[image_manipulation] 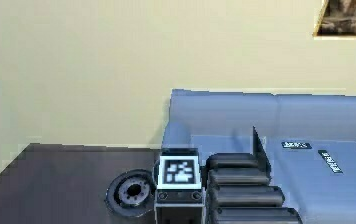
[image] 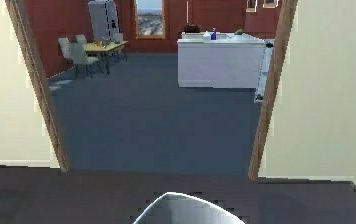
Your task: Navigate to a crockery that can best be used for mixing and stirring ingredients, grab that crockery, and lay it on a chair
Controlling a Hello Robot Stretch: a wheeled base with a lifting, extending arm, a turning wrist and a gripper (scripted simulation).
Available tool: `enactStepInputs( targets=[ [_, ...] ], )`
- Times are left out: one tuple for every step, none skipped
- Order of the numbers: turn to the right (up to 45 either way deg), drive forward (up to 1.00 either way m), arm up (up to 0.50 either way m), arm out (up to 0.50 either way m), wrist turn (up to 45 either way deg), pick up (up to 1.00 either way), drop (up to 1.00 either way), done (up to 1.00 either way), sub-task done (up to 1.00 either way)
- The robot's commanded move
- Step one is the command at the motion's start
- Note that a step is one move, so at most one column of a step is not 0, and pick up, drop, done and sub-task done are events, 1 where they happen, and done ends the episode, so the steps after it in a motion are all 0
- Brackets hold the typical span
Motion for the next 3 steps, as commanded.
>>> enactStepInputs(
  targets=[
    [-45.0, 0.00, 0.00, 0.00, 0.0, 0.00, 0.00, 0.00, 0.00],
    [0.0, 0.90, 0.00, 0.00, 0.0, 0.00, 0.00, 0.00, 0.00],
    [-45.0, 0.00, 0.00, 0.00, 0.0, 0.00, 0.00, 0.00, 0.00]
  ],
)
